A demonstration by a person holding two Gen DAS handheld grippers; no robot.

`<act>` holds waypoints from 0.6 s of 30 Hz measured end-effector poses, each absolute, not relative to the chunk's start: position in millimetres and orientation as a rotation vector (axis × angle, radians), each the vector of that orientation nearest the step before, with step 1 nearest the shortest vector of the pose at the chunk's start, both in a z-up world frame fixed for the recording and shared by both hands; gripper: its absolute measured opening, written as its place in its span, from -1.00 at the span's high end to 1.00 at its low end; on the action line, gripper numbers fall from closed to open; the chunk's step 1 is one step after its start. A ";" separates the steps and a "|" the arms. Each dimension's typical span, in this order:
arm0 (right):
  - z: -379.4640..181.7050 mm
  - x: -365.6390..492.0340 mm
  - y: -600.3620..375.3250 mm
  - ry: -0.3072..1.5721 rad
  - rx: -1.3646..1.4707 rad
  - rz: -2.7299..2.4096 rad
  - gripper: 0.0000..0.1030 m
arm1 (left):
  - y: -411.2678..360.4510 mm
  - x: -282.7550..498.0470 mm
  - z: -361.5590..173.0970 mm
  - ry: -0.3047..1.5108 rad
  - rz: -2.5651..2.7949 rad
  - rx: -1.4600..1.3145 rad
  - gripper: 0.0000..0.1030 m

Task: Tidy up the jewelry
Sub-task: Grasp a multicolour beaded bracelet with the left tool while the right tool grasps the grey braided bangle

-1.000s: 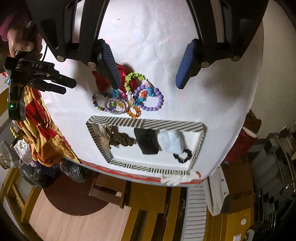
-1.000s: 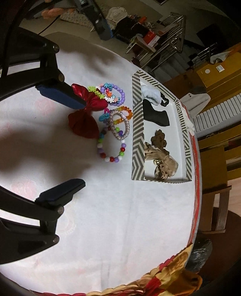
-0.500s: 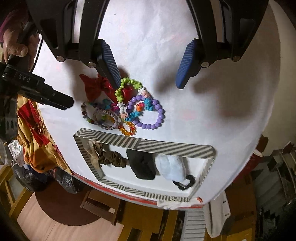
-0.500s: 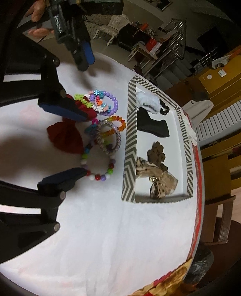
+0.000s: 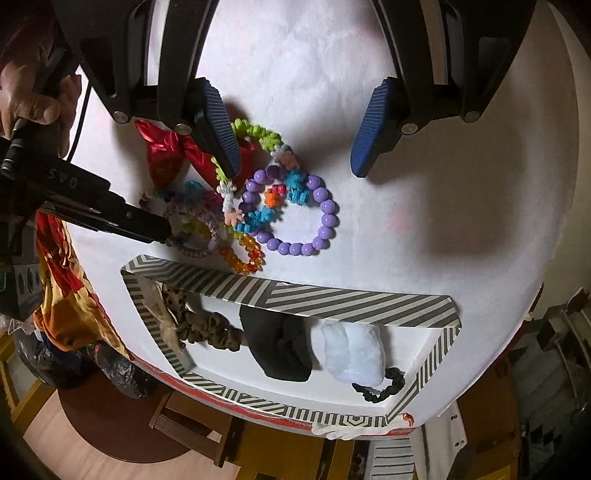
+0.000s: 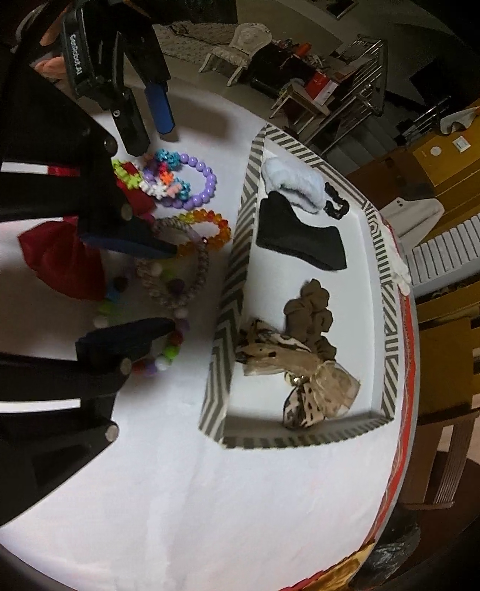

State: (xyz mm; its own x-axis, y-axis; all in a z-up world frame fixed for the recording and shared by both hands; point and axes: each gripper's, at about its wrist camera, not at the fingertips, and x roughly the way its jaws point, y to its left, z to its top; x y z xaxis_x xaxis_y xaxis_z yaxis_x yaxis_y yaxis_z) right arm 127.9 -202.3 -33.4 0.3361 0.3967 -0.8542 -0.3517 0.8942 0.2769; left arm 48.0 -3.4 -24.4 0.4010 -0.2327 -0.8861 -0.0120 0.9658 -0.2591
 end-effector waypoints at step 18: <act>-23.4 123.7 -217.5 1.089 0.066 0.487 0.83 | -3.5 51.5 -26.3 1.152 -0.203 -0.288 0.89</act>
